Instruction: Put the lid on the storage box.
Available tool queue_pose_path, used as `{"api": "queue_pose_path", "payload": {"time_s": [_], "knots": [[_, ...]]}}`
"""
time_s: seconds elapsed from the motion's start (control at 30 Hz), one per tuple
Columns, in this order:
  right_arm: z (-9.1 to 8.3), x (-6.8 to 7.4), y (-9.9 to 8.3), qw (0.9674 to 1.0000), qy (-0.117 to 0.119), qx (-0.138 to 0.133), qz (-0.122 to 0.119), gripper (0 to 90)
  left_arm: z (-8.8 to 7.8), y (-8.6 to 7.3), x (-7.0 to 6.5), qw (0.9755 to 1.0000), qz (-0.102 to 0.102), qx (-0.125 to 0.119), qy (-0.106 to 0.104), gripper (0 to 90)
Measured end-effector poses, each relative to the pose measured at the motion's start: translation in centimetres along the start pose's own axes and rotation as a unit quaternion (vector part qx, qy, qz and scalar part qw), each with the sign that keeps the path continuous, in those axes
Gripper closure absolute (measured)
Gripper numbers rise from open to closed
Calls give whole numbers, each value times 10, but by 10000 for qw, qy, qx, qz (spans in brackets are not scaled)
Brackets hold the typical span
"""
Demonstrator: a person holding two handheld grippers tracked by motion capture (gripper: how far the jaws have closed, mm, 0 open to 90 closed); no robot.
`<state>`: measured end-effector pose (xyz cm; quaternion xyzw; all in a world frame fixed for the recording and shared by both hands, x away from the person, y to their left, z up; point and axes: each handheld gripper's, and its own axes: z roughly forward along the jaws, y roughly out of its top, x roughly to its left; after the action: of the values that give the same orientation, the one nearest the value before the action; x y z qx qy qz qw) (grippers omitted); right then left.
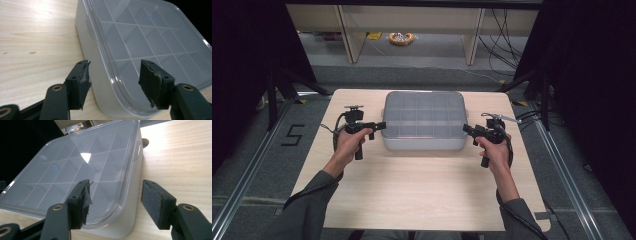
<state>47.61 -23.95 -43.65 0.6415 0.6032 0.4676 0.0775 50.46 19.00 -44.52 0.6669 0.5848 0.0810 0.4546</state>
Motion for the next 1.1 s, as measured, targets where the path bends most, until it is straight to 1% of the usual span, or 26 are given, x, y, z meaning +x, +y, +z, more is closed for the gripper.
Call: {"api": "queue_pose_path", "payload": {"time_s": [0.03, 0.07, 0.1, 0.13, 0.17, 0.2, 0.23, 0.27, 0.3, 0.33, 0.37, 0.4, 0.43, 0.47, 0.5, 0.53, 0.57, 0.6, 0.63, 0.7, 0.77, 0.87, 0.93, 1.03, 1.07, 1.1], "knots": [[0, 0, 0, 10000, 0, 0, 0, 406, 0, 0, 0, 10000, 0, 0, 0, 402], [3, -6, 0, 9986, 12, -261, -461, 399, -1, -1, 0, 10000, 6, -1, -27, 402], [2, -4, -1, 9993, 8, -200, -324, 393, -3, -3, -1, 10000, -3, -31, -52, 400], [2, -6, -1, 9986, 45, -239, -461, 390, -5, -5, -2, 10000, 18, -54, -75, 398], [0, -4, -3, 9989, 45, -241, -392, 382, -7, -6, -2, 9999, 36, -67, -89, 394], [1, -6, -4, 9982, 20, -285, -522, 374, -9, -8, -3, 9999, 59, -73, -104, 389], [-2, -4, -8, 9984, 99, -260, -486, 371, -11, -10, -4, 9999, 73, -90, -110, 384], [-2, -5, -9, 9980, 96, -318, -536, 369, -13, -12, -5, 9998, 125, -98, -119, 382], [-5, -1, -11, 9993, 130, -164, -309, 366, -17, -16, -6, 9996, 252, -114, -114, 379], [-5, -1, -11, 9993, 130, -164, -309, 366, -17, -16, -6, 9996, 252, -114, -114, 378], [-4, -5, -13, 9979, 167, -295, -548, 364, -17, -18, -7, 9995, 259, -136, -104, 378], [-5, -6, -16, 9978, 205, -246, -573, 359, -17, -20, -7, 9996, 244, -134, -111, 369], [-5, -6, -16, 9982, 241, -211, -514, 357, -17, -24, -7, 9995, 207, -126, -187, 366], [-5, -6, -16, 9982, 241, -211, -514, 357, -17, -24, -7, 9995, 207, -126, -187, 361], [-6, -5, -17, 9986, 225, -190, -441, 354, -18, -25, -6, 9995, 187, -146, -228, 361], [-7, -6, -17, 9980, 230, -242, -541, 351, -19, -27, -6, 9993, 194, -203, -247, 357], [-8, -5, -18, 9986, 225, -189, -449, 346, -19, -29, -6, 9993, 173, -239, -214, 357], [-8, -5, -18, 9982, 269, -233, -476, 343, -20, -30, -6, 9994, 216, -139, -230, 355], [-8, -6, -19, 9975, 246, -257, -608, 338, -21, -30, -7, 9993, 198, -164, -282, 351], [-9, -4, -20, 9975, 237, -236, -629, 334, -24, -33, -8, 9991, 266, -168, -278, 346], [-9, -2, -22, 9962, 311, -243, -774, 323, -27, -38, -10, 9991, 273, -167, -293, 333], [-10, 0, -24, 9967, 299, -172, -736, 316, -28, -40, -12, 9990, 278, -158, -327, 321], [-9, 0, -25, 9956, 286, -201, -864, 300, -29, -42, -13, 9990, 255, -160, -326, 300], [-10, 1, -26, 9956, 315, -203, -856, 296, -30, -44, -14, 9990, 276, -106, -346, 289], [-10, 1, -26, 9956, 285, -185, -869, 292, -29, -45, -15, 9990, 264, -98, -343, 285], [-12, 2, -26, 9960, 329, -166, -809, 287, -30, -46, -15, 9989, 291, -68, -370, 281]]}}
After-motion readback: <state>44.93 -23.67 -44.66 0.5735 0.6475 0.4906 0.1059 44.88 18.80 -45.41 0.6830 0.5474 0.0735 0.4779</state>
